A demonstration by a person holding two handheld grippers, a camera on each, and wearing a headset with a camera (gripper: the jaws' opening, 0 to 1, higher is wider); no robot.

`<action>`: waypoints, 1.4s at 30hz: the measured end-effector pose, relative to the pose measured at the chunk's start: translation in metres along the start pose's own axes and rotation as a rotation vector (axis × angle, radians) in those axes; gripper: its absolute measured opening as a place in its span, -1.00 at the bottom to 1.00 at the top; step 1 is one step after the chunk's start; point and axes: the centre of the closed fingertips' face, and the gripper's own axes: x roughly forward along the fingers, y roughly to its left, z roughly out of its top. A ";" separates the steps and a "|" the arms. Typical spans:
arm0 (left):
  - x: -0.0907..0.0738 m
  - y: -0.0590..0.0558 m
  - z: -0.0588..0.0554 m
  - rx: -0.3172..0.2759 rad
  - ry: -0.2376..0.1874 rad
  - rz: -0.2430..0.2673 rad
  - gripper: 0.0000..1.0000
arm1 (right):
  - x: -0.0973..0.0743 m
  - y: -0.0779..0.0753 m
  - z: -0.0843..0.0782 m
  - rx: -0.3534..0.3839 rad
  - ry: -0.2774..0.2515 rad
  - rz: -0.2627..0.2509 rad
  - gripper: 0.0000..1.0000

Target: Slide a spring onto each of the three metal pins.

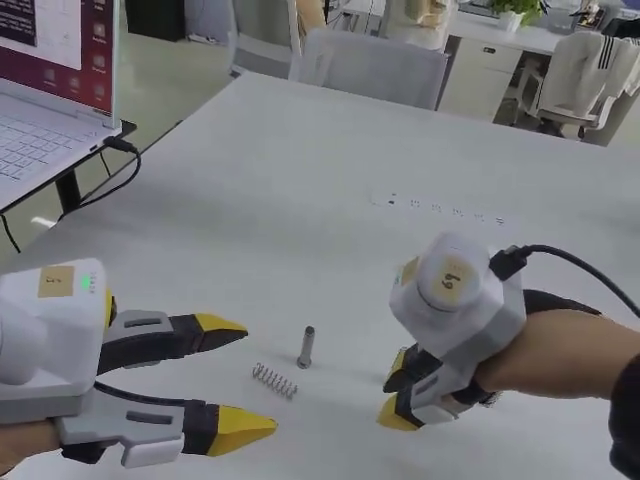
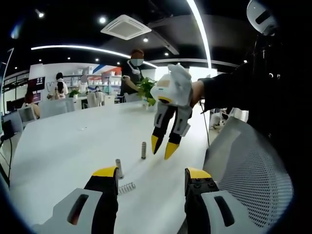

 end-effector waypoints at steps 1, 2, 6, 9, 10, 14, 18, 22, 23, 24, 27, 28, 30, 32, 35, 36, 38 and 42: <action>0.000 0.000 0.000 0.000 0.000 0.001 -0.01 | 0.001 0.000 0.002 -0.001 -0.002 0.000 -0.65; -0.001 0.000 0.000 0.001 -0.001 0.003 -0.01 | 0.003 0.000 0.006 -0.005 -0.007 -0.001 -0.65; -0.003 0.000 0.000 0.000 -0.003 0.008 -0.01 | 0.009 -0.003 0.017 -0.012 -0.024 -0.015 -0.66; -0.005 0.001 -0.001 -0.002 -0.002 0.014 -0.01 | 0.015 -0.003 0.025 -0.013 -0.038 -0.014 -0.66; -0.006 0.001 -0.002 -0.003 -0.001 0.016 -0.01 | 0.017 -0.003 0.028 -0.019 -0.041 -0.016 -0.66; -0.008 0.003 -0.004 -0.007 -0.001 0.023 -0.01 | 0.024 -0.003 0.036 -0.030 -0.043 -0.019 -0.66; -0.010 0.005 -0.005 -0.013 -0.001 0.034 0.00 | 0.031 -0.004 0.044 -0.036 -0.053 -0.023 -0.66; -0.013 0.007 -0.008 -0.018 0.004 0.044 0.01 | 0.039 -0.006 0.051 -0.031 -0.063 -0.028 -0.67; -0.013 0.007 -0.009 -0.019 0.005 0.046 0.01 | 0.040 -0.006 0.051 -0.031 -0.063 -0.027 -0.67; -0.013 0.008 -0.010 -0.019 0.009 0.049 0.01 | 0.042 -0.006 0.052 -0.028 -0.063 -0.027 -0.66; -0.014 0.009 -0.015 -0.018 0.022 0.057 0.01 | 0.046 -0.006 0.055 -0.013 -0.068 -0.024 -0.66; -0.014 0.010 -0.016 -0.019 0.027 0.060 0.01 | 0.049 -0.007 0.056 -0.007 -0.071 -0.025 -0.67; -0.014 0.010 -0.018 -0.019 0.033 0.065 0.01 | 0.052 -0.009 0.057 0.001 -0.073 -0.034 -0.67; -0.014 0.012 -0.020 -0.021 0.039 0.070 0.01 | 0.054 -0.010 0.058 0.008 -0.075 -0.038 -0.67; -0.014 0.014 -0.024 -0.021 0.055 0.080 0.01 | 0.059 -0.011 0.060 0.029 -0.077 -0.035 -0.67; -0.013 0.015 -0.026 -0.021 0.061 0.081 0.01 | 0.061 -0.011 0.060 0.037 -0.076 -0.031 -0.67; -0.013 0.016 -0.028 -0.023 0.065 0.082 0.01 | 0.064 -0.010 0.060 0.040 -0.073 -0.029 -0.67; -0.012 0.019 -0.033 -0.027 0.077 0.083 0.01 | 0.070 -0.010 0.058 0.039 -0.062 -0.031 -0.67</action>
